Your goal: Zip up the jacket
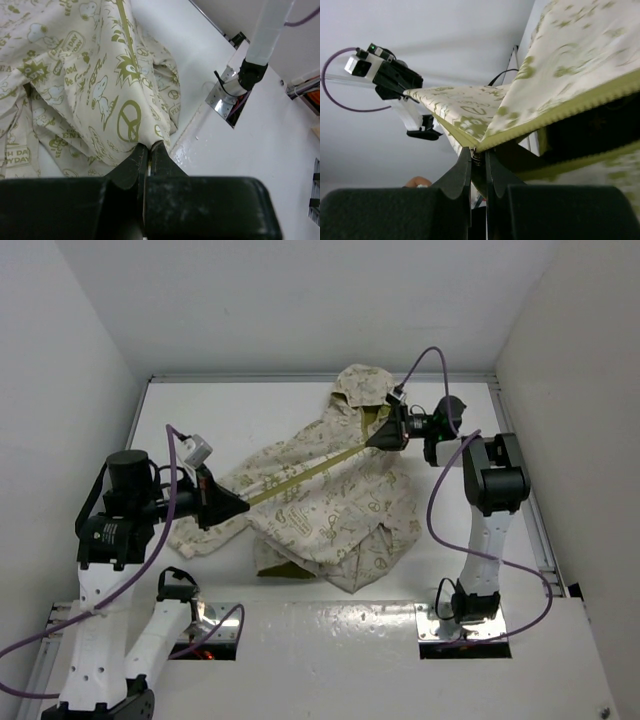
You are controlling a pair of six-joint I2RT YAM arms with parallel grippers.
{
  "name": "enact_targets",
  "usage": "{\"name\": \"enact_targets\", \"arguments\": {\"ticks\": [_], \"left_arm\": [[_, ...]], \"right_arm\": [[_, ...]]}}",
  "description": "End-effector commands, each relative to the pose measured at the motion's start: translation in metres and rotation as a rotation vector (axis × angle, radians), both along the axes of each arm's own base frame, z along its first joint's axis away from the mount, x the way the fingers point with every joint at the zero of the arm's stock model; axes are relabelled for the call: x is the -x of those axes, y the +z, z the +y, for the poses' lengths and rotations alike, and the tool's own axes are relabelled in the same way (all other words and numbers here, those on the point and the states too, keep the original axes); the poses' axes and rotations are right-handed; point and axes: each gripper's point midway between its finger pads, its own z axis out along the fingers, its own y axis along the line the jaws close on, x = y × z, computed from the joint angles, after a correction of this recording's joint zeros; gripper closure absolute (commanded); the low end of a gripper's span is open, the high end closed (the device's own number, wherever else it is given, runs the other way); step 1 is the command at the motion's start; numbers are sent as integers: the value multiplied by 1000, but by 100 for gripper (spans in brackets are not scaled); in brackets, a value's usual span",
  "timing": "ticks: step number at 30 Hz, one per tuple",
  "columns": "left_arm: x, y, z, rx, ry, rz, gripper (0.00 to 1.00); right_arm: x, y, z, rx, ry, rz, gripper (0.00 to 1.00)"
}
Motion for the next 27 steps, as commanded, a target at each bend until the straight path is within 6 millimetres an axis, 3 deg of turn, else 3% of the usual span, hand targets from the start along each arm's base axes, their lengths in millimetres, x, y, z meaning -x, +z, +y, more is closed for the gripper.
{"name": "enact_targets", "arguments": {"ticks": [1, 13, 27], "left_arm": [[29, 28, -6, 34, -82, -62, 100], [38, 36, -2, -14, -80, -81, 100], [25, 40, 10, -63, 26, -73, 100]], "right_arm": [[-44, -4, -62, 0, -158, -95, 100], [-87, -14, -174, 50, -310, -163, 100], [-90, -28, -275, 100, -455, -159, 100]]}}
